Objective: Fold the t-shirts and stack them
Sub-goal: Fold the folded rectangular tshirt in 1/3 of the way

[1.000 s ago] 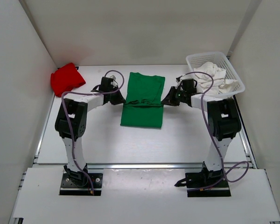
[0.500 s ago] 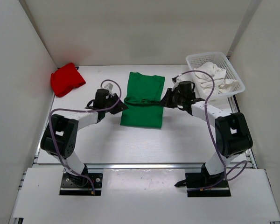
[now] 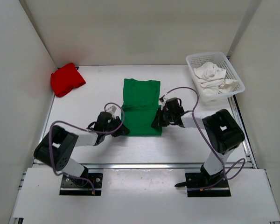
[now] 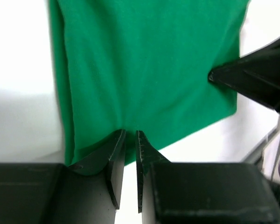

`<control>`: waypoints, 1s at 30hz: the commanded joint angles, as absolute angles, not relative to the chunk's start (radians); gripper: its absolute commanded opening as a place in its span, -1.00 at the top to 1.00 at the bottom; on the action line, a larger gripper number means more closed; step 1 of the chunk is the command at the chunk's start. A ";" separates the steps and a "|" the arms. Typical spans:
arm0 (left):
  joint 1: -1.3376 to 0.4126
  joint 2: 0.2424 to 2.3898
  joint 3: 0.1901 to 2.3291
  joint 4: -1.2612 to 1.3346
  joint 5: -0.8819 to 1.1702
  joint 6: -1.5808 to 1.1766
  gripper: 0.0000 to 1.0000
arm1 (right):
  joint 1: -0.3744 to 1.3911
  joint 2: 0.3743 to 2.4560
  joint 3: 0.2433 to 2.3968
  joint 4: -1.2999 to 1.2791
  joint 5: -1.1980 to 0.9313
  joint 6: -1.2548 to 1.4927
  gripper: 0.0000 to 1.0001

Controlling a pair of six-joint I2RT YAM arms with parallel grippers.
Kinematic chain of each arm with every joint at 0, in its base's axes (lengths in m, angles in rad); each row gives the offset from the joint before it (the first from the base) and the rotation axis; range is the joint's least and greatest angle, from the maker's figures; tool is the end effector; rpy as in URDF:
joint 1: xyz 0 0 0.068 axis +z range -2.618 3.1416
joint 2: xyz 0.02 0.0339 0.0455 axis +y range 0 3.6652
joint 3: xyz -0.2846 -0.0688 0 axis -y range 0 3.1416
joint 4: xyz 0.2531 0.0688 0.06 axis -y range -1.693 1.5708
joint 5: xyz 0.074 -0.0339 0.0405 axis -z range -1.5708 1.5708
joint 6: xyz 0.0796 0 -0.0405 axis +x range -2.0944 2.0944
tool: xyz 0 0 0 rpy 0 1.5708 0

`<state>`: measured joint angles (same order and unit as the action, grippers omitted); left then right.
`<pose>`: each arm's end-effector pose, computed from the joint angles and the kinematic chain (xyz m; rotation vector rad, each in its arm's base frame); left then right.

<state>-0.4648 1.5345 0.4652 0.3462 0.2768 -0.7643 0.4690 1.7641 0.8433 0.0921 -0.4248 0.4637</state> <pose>0.2556 -0.1525 0.1052 -0.2128 2.4406 -0.9143 0.3194 0.1986 0.1196 -0.2171 2.5081 0.9221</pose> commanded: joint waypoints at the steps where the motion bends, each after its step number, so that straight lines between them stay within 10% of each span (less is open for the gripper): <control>1: -0.532 1.404 0.324 0.356 0.236 -0.799 0.48 | 0.502 1.674 0.682 0.103 -0.391 0.463 1.00; 12: -0.382 0.893 0.233 0.111 0.232 -0.756 0.34 | 0.526 1.428 0.713 0.040 -0.423 0.456 0.87; 30: -0.449 0.739 0.086 -0.032 0.227 -0.730 0.20 | 0.681 2.147 1.411 0.058 -0.606 0.488 1.00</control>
